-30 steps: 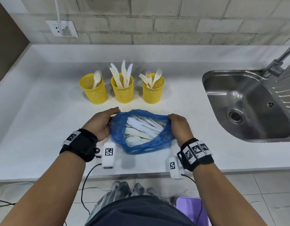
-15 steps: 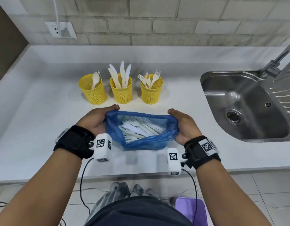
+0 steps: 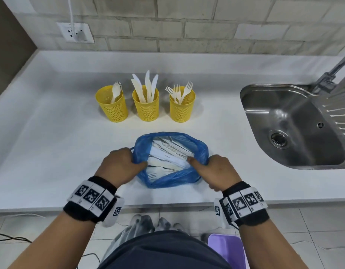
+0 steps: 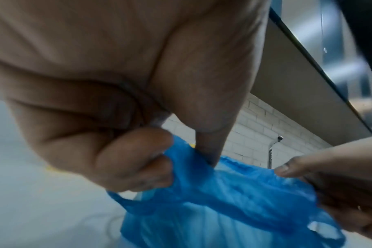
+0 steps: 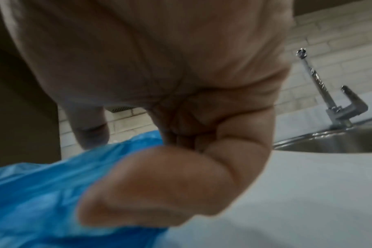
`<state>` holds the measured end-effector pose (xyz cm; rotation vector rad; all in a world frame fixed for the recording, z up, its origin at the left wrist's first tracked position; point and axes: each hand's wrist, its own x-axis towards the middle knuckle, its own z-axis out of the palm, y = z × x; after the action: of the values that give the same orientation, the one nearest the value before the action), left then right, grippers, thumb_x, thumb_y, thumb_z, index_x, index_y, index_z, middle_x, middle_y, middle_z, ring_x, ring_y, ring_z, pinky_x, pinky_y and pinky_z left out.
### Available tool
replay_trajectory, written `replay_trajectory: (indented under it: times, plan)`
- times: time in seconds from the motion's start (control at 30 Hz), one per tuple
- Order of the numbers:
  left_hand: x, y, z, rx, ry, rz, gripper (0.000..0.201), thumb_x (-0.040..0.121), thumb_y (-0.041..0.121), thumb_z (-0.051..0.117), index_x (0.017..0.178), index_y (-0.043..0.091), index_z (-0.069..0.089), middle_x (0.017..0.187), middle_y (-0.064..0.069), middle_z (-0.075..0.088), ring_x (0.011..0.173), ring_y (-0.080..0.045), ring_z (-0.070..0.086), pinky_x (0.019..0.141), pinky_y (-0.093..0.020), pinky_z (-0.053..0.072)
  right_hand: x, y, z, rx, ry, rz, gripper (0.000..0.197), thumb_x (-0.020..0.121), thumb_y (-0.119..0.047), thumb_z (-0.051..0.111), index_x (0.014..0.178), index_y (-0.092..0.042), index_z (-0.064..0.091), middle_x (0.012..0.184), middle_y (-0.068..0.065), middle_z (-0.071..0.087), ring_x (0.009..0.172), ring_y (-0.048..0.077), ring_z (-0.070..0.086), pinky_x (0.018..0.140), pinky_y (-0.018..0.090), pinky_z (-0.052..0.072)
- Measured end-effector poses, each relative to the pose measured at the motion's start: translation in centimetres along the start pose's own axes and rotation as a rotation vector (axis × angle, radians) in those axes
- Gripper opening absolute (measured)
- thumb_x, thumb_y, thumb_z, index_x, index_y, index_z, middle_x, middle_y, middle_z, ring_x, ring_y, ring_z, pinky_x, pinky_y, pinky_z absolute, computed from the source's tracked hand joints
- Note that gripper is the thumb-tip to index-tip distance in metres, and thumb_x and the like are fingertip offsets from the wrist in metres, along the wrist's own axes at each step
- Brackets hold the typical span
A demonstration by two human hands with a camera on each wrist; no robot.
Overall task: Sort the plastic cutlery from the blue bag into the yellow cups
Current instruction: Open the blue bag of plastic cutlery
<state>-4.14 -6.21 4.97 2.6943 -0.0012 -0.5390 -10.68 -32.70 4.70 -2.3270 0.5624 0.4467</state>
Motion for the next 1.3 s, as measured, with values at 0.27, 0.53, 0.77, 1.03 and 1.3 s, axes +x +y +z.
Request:
replay_trajectory:
  times: [0.27,0.53,0.77,1.03,1.3]
  plan:
    - [-0.9,-0.2,0.1,-0.862,-0.088,-0.136,0.006,0.087,-0.006,0.066,0.092,-0.009,0.066,0.083,-0.019,0.072,0.074,-0.024,0.073,0.079,-0.042,0.064,0.2,0.3,3.0,0.612,-0.093,0.012,0.009,0.088,0.0,0.064,0.097,0.003,0.065,0.089,0.021,0.073,0.065,0.026,0.071,0.057,0.035,0.059]
    - [-0.4,-0.6,0.4,-1.853,-0.309,-0.407,0.039,0.093,-0.015,0.03,0.115,-0.001,0.06,0.1,-0.018,0.074,0.087,-0.026,0.074,0.077,-0.031,0.063,-0.1,0.8,4.8,1.637,-0.197,0.319,0.045,0.084,0.026,0.033,0.085,-0.012,0.057,0.075,0.01,0.061,0.067,0.021,0.049,0.064,0.029,0.036]
    - [-0.4,0.4,1.6,-1.781,-0.275,-0.371,0.035,0.097,0.002,0.038,0.118,-0.003,0.064,0.096,-0.017,0.072,0.079,-0.031,0.072,0.064,-0.038,0.063,-0.7,1.4,5.1,1.452,-0.215,0.342,0.019,0.088,0.002,0.039,0.082,-0.01,0.053,0.073,0.011,0.056,0.058,0.02,0.045,0.061,0.034,0.047]
    - [1.1,-0.2,0.8,-0.636,0.165,-0.11,0.046,0.091,0.045,0.069,0.123,0.021,0.047,0.098,0.005,0.066,0.091,-0.014,0.064,0.079,-0.029,0.049,1.5,1.4,2.8,0.463,0.282,-0.055,0.047,0.092,-0.034,0.071,0.128,-0.015,0.047,0.118,0.007,0.05,0.104,0.021,0.056,0.083,0.027,0.045]
    - [3.5,1.0,0.9,-0.603,0.209,-0.023,0.026,0.1,0.011,0.046,0.081,0.002,0.061,0.075,-0.009,0.059,0.069,-0.024,0.052,0.067,-0.029,0.04,4.6,-0.9,3.1,0.501,0.247,-0.174,0.018,0.097,-0.01,0.054,0.081,-0.013,0.061,0.074,0.002,0.061,0.069,0.02,0.057,0.066,0.021,0.044]
